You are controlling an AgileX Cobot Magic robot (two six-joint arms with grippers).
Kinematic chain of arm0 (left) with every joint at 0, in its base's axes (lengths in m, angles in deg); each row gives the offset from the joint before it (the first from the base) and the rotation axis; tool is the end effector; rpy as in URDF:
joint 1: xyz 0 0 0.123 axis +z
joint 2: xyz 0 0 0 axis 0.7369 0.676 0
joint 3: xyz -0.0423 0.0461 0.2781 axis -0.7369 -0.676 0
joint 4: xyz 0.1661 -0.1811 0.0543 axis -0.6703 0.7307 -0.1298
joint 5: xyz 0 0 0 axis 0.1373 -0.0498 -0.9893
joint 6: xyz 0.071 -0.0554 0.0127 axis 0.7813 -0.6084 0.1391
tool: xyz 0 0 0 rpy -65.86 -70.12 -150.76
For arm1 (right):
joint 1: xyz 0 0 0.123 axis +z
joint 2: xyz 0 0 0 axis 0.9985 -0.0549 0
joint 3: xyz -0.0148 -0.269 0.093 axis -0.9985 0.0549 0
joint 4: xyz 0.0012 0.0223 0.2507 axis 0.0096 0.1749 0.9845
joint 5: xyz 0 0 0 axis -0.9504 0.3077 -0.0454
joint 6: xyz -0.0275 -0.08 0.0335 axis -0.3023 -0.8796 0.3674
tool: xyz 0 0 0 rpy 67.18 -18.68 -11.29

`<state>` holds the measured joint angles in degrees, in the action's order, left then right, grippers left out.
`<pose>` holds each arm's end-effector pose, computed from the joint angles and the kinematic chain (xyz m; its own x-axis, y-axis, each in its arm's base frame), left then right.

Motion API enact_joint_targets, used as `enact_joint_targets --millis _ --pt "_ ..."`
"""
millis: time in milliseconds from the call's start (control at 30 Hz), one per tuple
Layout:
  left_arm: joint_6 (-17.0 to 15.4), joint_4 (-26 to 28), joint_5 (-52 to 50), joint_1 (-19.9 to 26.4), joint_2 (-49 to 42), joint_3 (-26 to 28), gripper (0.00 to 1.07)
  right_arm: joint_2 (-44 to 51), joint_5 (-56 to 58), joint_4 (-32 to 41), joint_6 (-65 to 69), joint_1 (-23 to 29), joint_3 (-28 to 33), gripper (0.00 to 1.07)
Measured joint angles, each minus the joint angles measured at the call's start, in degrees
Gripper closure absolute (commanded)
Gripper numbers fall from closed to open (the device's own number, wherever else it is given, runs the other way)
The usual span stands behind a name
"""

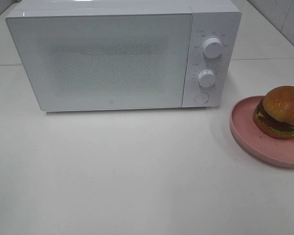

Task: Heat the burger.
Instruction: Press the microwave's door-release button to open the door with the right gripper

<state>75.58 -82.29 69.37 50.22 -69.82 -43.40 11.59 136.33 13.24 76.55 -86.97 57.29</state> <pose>-0.0048 -0.0056 0.2784 -0.4370 -0.0327 -0.8989 -0.0010 0.9994 -0.0359 -0.0045 -0.0024 0.2821 -0.4038 0.0524 -0.9133 0.0470 0.9982 0.0365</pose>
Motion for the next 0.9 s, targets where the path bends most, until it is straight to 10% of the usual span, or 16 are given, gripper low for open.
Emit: enact_joint_targets --millis 900 --pt "0.0 0.0 0.0 0.0 0.0 0.0 1.07 0.0 0.0 0.0 0.0 0.0 0.0 0.41"
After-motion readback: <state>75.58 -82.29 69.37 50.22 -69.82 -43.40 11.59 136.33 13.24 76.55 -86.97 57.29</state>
